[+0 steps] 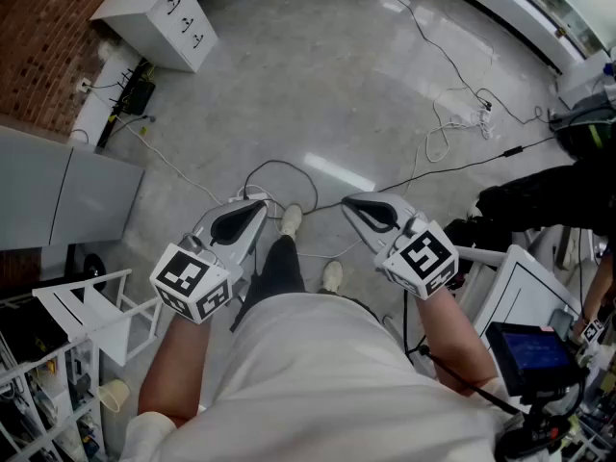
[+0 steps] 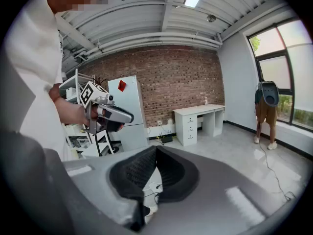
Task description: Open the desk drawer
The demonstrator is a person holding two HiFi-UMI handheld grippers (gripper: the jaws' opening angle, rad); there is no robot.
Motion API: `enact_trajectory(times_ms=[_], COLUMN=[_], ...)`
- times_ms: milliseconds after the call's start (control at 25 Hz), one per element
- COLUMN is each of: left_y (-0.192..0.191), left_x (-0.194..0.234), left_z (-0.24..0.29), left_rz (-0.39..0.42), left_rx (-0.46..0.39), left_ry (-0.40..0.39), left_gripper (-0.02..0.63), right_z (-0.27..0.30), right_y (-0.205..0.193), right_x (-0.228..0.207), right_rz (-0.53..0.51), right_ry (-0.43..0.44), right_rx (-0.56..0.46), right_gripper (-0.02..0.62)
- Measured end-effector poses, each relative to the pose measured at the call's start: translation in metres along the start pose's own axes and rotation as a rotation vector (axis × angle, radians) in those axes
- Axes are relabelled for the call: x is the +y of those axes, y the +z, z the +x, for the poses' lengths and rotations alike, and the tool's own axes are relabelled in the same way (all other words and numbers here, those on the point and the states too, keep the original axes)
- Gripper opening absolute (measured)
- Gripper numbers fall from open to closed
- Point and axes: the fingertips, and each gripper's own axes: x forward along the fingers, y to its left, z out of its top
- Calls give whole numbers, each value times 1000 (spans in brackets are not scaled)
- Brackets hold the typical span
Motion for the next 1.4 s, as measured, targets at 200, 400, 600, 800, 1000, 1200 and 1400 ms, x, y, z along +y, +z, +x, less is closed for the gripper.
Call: enact_trajectory(times_ms=[200,400,600,800,1000,1200,1400], left_y=[-15,-25,-9,1,16,42,69], left_x=[1,8,45,107,158,210,271], left_z=[-32,-25,-7,0,16,67,144], left_rz=[-56,-87,-72,-83,-55,-116,-113], left_rx=[11,19,-12,-31,-24,-52,-30], left_ry=[16,-11,-53,-94,-121,-76,-25], left_gripper=[6,6,6,6,6,6,6], right_z=[10,44,95,161,216,251,297], right_y=[0,8,22,50,87,107,118], right_x=[24,31,16,-8,-31,-98,-194], right_rz=[23,3,-30,-33,-60,-83,-87], right_ry=[37,91,124,123,144,190,274], right_rx=[13,42,103,140,139,146,151], right_gripper=[3,3,3,3,21,38,40])
